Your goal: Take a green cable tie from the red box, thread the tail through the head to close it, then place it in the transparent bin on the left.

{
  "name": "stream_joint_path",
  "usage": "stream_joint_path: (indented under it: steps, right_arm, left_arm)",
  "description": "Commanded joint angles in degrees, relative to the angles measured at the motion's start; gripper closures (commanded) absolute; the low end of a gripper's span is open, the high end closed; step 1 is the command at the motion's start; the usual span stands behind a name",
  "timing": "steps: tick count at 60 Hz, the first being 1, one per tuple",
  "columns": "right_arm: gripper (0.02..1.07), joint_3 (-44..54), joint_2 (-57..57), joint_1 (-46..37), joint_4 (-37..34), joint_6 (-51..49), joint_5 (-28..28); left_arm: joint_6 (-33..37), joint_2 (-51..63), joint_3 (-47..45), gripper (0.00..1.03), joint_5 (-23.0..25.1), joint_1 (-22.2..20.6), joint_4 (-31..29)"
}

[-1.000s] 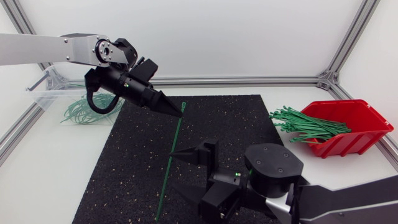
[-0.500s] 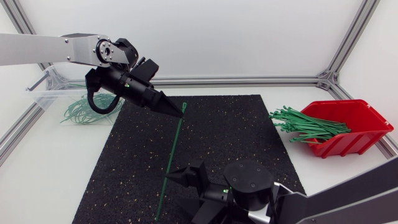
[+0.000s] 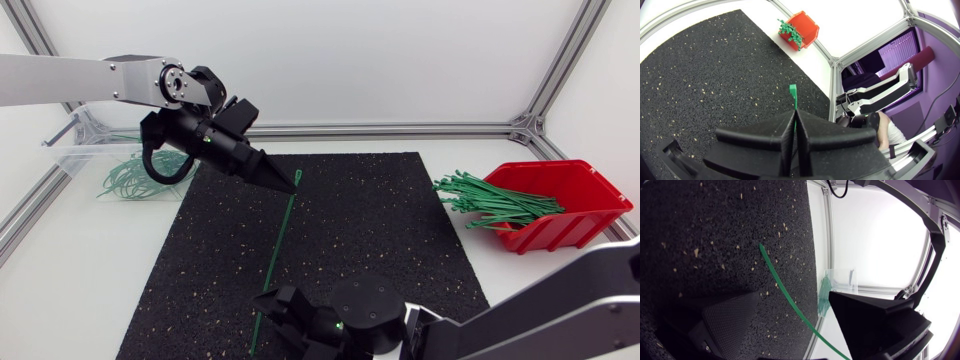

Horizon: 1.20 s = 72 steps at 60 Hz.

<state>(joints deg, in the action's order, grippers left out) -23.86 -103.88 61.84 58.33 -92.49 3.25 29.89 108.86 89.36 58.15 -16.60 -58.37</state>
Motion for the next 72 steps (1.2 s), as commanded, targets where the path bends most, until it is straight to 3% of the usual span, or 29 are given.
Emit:
stream_joint_path:
  steps: [1, 9, 26, 67, 72]
  right_arm:
    - [0.06, -1.63, -0.89, 0.65, 0.21, -3.31, -0.61]
    - [0.06, -2.6, -0.8, 1.0, 0.12, -4.81, -0.96]
    - [0.06, -3.39, -0.45, 2.76, 0.12, -5.6, -2.19]
    - [0.06, -4.36, -2.56, 5.39, 0.12, -6.3, -7.03]
    - [0.13, -4.36, -2.03, 5.57, 0.12, -6.92, -6.76]
  left_arm:
    - [-0.97, 2.59, 2.31, 1.0, 1.35, 0.08, -2.28]
    - [-0.18, 4.96, 5.65, 1.0, 2.85, 0.43, -8.16]
    - [-0.27, 7.16, 9.08, 1.0, 4.52, 0.69, -11.68]
    - [1.58, 8.91, 10.75, 1.0, 5.04, 2.01, -14.93]
    - [1.58, 8.91, 10.92, 1.0, 5.04, 2.1, -15.02]
